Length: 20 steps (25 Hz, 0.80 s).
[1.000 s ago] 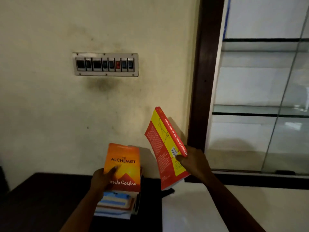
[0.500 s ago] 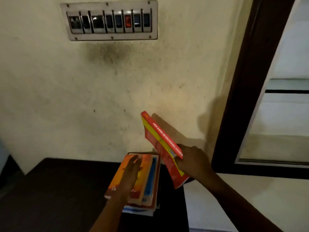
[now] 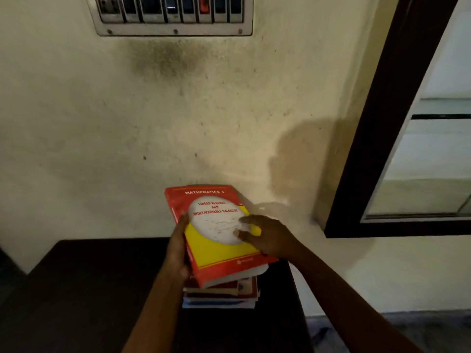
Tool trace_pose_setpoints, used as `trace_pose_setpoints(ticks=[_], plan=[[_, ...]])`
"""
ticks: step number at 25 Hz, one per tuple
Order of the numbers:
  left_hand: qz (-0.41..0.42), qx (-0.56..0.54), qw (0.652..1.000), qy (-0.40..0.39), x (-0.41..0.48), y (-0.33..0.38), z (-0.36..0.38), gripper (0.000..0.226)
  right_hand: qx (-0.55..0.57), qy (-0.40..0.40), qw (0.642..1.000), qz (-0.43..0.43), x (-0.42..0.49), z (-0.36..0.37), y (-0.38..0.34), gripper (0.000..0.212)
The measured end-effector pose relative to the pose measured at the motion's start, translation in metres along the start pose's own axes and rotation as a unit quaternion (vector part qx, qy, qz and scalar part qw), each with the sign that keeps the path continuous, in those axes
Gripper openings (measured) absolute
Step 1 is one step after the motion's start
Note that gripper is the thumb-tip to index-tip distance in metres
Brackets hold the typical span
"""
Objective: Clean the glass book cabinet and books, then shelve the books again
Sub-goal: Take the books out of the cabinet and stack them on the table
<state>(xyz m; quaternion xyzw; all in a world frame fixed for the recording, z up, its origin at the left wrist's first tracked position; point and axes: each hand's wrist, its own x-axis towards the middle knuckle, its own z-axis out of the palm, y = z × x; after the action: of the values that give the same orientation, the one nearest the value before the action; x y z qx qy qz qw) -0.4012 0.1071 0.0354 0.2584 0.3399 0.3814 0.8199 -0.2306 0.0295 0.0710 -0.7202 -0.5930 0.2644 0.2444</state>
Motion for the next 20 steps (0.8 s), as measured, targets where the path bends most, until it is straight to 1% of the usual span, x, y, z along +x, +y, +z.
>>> trace_pose_setpoints(ticks=[1,2,3,4,5,6,7,8,9,10,11,13,14,15,16,17,18,20], plan=[[-0.021,0.001,1.000,-0.007,0.003,0.008,-0.008,0.062,0.090,-0.002,0.995,0.038,0.006,0.005,0.011,0.056],[-0.037,0.002,0.999,-0.011,0.007,0.011,-0.016,0.065,0.228,-0.036,0.970,0.081,0.009,0.012,0.017,0.055],[-0.044,0.011,0.998,-0.031,0.013,0.014,-0.024,0.067,0.365,-0.080,0.919,0.121,0.012,0.023,0.024,0.050],[-0.046,0.021,0.998,-0.025,0.019,0.017,-0.031,0.069,0.456,-0.092,0.873,0.145,0.015,0.033,0.029,0.044],[-0.058,0.035,0.998,-0.020,0.028,0.018,-0.039,0.068,0.488,-0.075,0.856,0.153,0.021,0.043,0.035,0.038],[-0.060,0.073,0.995,0.012,0.035,0.020,-0.043,0.069,0.502,-0.041,0.849,0.158,0.027,0.055,0.039,0.033],[-0.036,0.142,0.989,0.028,0.044,0.021,-0.051,0.069,0.504,0.002,0.848,0.165,0.033,0.066,0.041,0.032],[-0.002,0.225,0.971,0.074,0.045,0.022,-0.055,0.064,0.499,0.036,0.847,0.181,0.037,0.078,0.044,0.035],[0.036,0.319,0.940,0.113,0.048,0.019,-0.062,0.057,0.481,0.058,0.853,0.196,0.039,0.089,0.046,0.040],[0.073,0.390,0.907,0.140,0.042,0.015,-0.066,0.054,0.467,0.067,0.858,0.202,0.042,0.099,0.051,0.043],[0.090,0.424,0.890,0.144,0.039,0.009,-0.073,0.053,0.443,0.065,0.870,0.207,0.041,0.105,0.053,0.045],[0.114,0.456,0.875,0.117,0.032,-0.003,-0.083,0.039,0.355,0.052,0.910,0.207,0.038,0.104,0.053,0.047],[0.142,0.473,0.862,0.114,0.027,-0.005,-0.080,0.033,0.293,0.026,0.937,0.189,0.034,0.097,0.049,0.047],[0.171,0.485,0.850,0.112,0.026,-0.005,-0.075,0.030,0.226,0.001,0.960,0.167,0.029,0.085,0.046,0.047],[0.204,0.482,0.846,0.101,0.024,-0.003,-0.062,0.031,0.171,-0.002,0.974,0.149,0.023,0.069,0.045,0.046],[0.238,0.480,0.841,0.073,0.021,0.000,-0.045,0.031,0.134,0.015,0.982,0.132,0.016,0.049,0.047,0.044],[0.267,0.476,0.836,0.047,0.016,0.002,-0.022,0.032,0.129,0.031,0.984,0.116,0.007,0.027,0.048,0.041],[0.316,0.469,0.825,-0.013,0.007,0.001,0.030,0.034,0.169,0.062,0.982,0.056,-0.022,-0.029,0.053,0.027]])
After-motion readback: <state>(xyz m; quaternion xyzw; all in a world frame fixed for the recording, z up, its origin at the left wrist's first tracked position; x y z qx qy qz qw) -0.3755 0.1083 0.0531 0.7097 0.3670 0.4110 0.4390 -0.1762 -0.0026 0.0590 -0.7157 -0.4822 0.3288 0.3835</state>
